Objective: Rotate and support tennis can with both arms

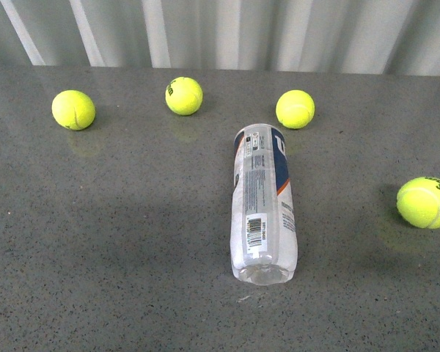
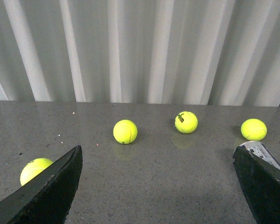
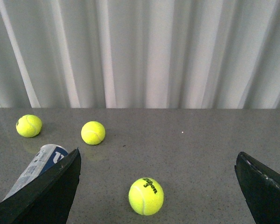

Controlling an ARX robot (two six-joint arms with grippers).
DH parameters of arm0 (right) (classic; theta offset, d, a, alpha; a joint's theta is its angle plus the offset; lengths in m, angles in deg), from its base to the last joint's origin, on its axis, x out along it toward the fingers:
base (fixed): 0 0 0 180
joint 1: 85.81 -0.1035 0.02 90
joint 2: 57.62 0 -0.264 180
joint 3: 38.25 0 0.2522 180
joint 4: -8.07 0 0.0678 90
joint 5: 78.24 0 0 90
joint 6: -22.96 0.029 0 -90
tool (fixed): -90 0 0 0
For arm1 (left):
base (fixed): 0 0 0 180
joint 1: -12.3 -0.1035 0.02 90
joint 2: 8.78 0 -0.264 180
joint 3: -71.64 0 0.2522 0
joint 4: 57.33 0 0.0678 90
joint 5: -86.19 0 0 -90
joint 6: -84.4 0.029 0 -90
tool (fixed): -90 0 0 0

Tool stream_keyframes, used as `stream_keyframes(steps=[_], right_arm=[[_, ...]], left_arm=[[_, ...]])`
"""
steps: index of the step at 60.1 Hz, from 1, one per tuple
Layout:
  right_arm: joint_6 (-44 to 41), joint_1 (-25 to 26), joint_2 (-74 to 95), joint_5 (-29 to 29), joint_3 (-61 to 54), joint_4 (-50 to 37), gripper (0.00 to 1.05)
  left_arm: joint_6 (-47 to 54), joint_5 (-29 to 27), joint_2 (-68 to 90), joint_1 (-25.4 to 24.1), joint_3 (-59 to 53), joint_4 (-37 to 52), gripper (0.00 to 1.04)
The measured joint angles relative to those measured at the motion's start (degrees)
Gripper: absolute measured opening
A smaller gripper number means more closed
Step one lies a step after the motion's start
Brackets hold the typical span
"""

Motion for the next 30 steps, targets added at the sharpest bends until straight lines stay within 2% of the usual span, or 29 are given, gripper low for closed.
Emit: stream_keyframes(steps=[30], right_arm=[[0.0,0.0,0.0,0.0,0.0,0.0,0.98]], left_arm=[[0.0,0.0,0.0,0.0,0.0,0.0,0.98]])
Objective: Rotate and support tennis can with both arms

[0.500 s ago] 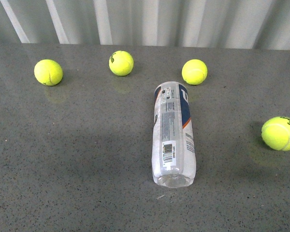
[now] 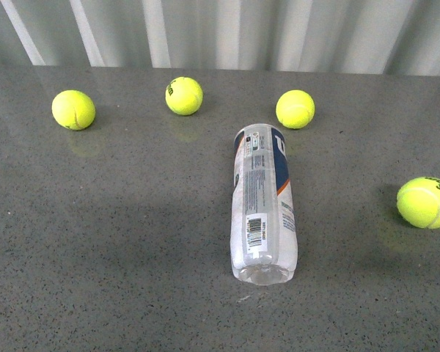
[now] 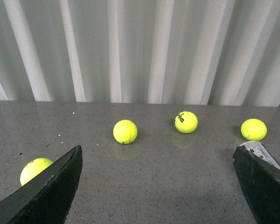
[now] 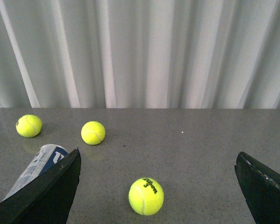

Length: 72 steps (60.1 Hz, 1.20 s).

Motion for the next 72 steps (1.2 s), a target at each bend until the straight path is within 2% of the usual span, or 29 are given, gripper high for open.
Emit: stream_keyframes(steps=[23,27,29,32,41,46,52,56,63,72], right_arm=[[0.0,0.0,0.0,0.0,0.0,0.0,0.98],[1.7,-1.2,5.3,-7.3,3.8,7.6,0.98],[2.3,-0.8,9.7,-8.4,6.0,8.2,0.98],[2.7,0.9,17.7,-8.5,9.7,5.3,0.98],[4.1,4.7,43.8,-6.0,22.5,-13.8,0.98],[5.6,5.1,57.4,-4.7,30.3,-16.7,0.98],[7.9,4.0,73.7,-2.6,40.5,-11.8,0.98],[9.6,1.2,85.4,-0.1,50.1,-4.1,0.98],[10.0,-4.0,95.0,1.8,60.1,4.6,0.98],[10.0,-11.2,102.1,3.9,66.5,11.7,0.98]], left_arm=[[0.0,0.0,0.0,0.0,0.0,0.0,0.98],[0.0,0.0,0.0,0.0,0.0,0.0,0.98],[0.0,-0.1,0.0,0.0,0.0,0.0,0.98],[0.0,0.0,0.0,0.0,0.0,0.0,0.98],[0.0,0.0,0.0,0.0,0.0,0.0,0.98],[0.0,0.0,0.0,0.0,0.0,0.0,0.98],[0.0,0.0,0.0,0.0,0.0,0.0,0.98],[0.0,0.0,0.0,0.0,0.0,0.0,0.98],[0.0,0.0,0.0,0.0,0.0,0.0,0.98],[0.0,0.0,0.0,0.0,0.0,0.0,0.98]])
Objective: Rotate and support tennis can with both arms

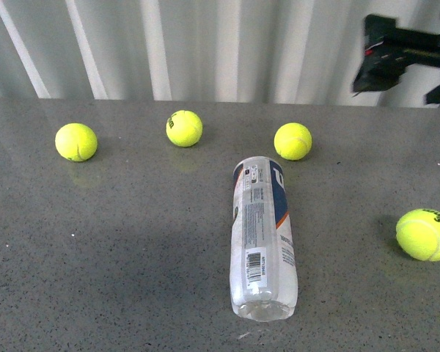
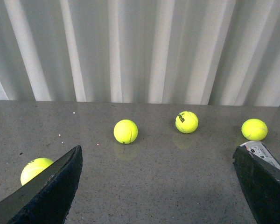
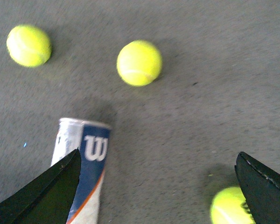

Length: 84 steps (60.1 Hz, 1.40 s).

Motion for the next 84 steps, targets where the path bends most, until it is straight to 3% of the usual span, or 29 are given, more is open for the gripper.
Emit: stream_keyframes(steps=[19,42,69,84], right_arm=[[1.7,-8.3,12.4,1.9,4.3,2.2,0.98],[6.6,-11.7,21.7,5.7,10.0,2.0,0.98],[6.8,-12.4,24.8,3.3,7.7,-1.1,0.97],[5.5,-12.2,24.8,1.6,7.2,-2.1,0.63]], left_arm=[[0.0,0.0,0.0,0.0,0.0,0.0,0.98],[0.0,0.0,0.0,0.0,0.0,0.0,0.98],[0.0,0.0,0.0,0.0,0.0,0.0,0.98],[0.0,0.0,0.0,0.0,0.0,0.0,0.98]])
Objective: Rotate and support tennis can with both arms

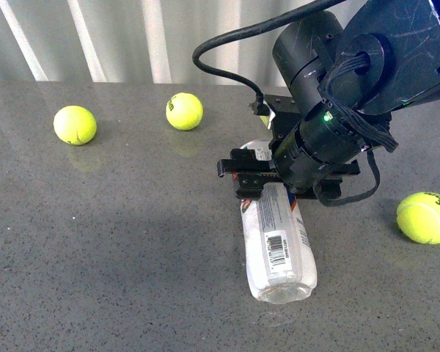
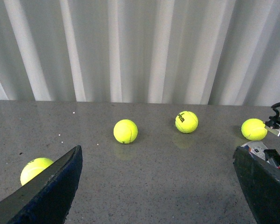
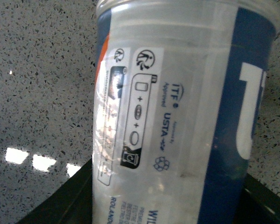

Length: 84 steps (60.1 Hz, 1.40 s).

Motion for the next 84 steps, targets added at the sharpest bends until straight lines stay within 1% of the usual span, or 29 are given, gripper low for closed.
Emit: stream_keyframes(steps=[4,14,26,44,51,56,59,62,69,71,74,77,79,80,81,82,84], right_arm=[[-0.2,0.0,-0.1,-0.1,-0.2,-0.4,0.54],[-0.6,-0.4,-0.7,-0.8,-1.0,-1.0,0.38],[-1.1,-1.0,-2.4,-1.6,-2.8,-1.7,0.25],[-2.5,-1.6,-5.5,-3.3,-4.2,-2.0,0.12],[-3.1,-1.8,-6.4,-3.8,-4.7,-2.3,0.1],[-4.8,-2.1,-7.2,-6.3,-5.4,-3.4,0.09],[-6.6,-2.4,-7.7,-8.7,-6.1,-4.8,0.08],[-10.3,-2.8,-8.5,-12.9,-7.2,-6.9,0.07],[-17.1,-3.5,-10.3,-17.7,-9.7,-11.7,0.06],[-20.5,-3.7,-11.0,-19.3,-11.0,-14.3,0.06],[-24.6,-4.2,-12.0,-21.5,-12.8,-18.5,0.06],[-32.6,-4.6,-12.9,-24.3,-15.5,-25.9,0.06],[-35.9,-4.7,-13.0,-25.4,-16.5,-29.2,0.06],[-39.5,-4.8,-13.0,-26.2,-17.5,-32.6,0.06],[-40.4,-4.9,-13.0,-26.3,-18.0,-34.4,0.06],[-44.1,-5.0,-13.0,-26.3,-18.9,-37.7,0.06],[-47.8,-5.0,-13.0,-25.8,-19.7,-40.6,0.06]], left_arm=[[0.0,0.0,0.0,0.0,0.0,0.0,0.98],[0.0,0.0,0.0,0.0,0.0,0.0,0.98],[0.0,0.0,0.0,0.0,0.0,0.0,0.98],[0.0,0.0,0.0,0.0,0.0,0.0,0.98],[0.0,0.0,0.0,0.0,0.0,0.0,0.98],[0.0,0.0,0.0,0.0,0.0,0.0,0.98],[0.0,0.0,0.0,0.0,0.0,0.0,0.98],[0.0,0.0,0.0,0.0,0.0,0.0,0.98],[0.0,0.0,0.0,0.0,0.0,0.0,0.98],[0.0,0.0,0.0,0.0,0.0,0.0,0.98],[0.0,0.0,0.0,0.0,0.0,0.0,0.98],[0.0,0.0,0.0,0.0,0.0,0.0,0.98],[0.0,0.0,0.0,0.0,0.0,0.0,0.98],[0.0,0.0,0.0,0.0,0.0,0.0,0.98],[0.0,0.0,0.0,0.0,0.0,0.0,0.98],[0.0,0.0,0.0,0.0,0.0,0.0,0.98],[0.0,0.0,0.0,0.0,0.0,0.0,0.98]])
